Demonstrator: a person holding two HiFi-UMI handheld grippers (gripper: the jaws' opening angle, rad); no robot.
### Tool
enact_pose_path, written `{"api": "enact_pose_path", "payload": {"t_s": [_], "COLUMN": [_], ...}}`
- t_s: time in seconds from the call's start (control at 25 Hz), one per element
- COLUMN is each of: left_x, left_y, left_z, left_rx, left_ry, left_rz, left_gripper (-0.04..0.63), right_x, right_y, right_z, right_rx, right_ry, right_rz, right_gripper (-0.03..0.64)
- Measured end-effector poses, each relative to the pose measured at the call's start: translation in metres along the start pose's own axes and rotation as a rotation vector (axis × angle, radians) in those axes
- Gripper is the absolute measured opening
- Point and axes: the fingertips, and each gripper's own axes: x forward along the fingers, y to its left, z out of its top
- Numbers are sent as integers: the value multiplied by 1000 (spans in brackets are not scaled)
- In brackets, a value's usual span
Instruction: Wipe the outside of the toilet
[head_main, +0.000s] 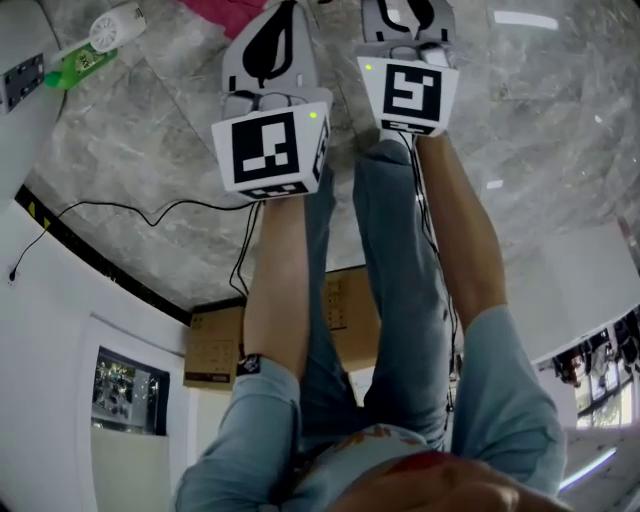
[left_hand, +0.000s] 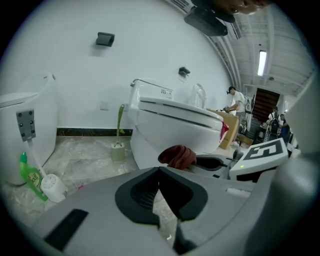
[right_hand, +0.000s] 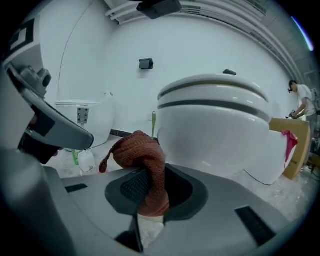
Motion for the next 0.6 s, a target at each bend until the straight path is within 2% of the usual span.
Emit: {"api": "enact_pose_path", "payload": {"t_s": [0.2,0.48,0.6], "left_x": [9,21,24], "left_y": [-10,-24,-25], "left_z": [-7,-8,-8], "left_rx": [-84,-30,-34], "left_ry": [-8,8,0], "left_rz": [-51,-107,-110], "left_gripper": [-5,-5,-5], "right_x": [24,28,23], "right_y": [-13,-37,-42], "right_z": [-16,-19,-19], "right_rx": [35,85,100], "right_ry": [19,6,-2], "right_rz": [-41,-83,-97], "right_gripper": [74,74,74]}}
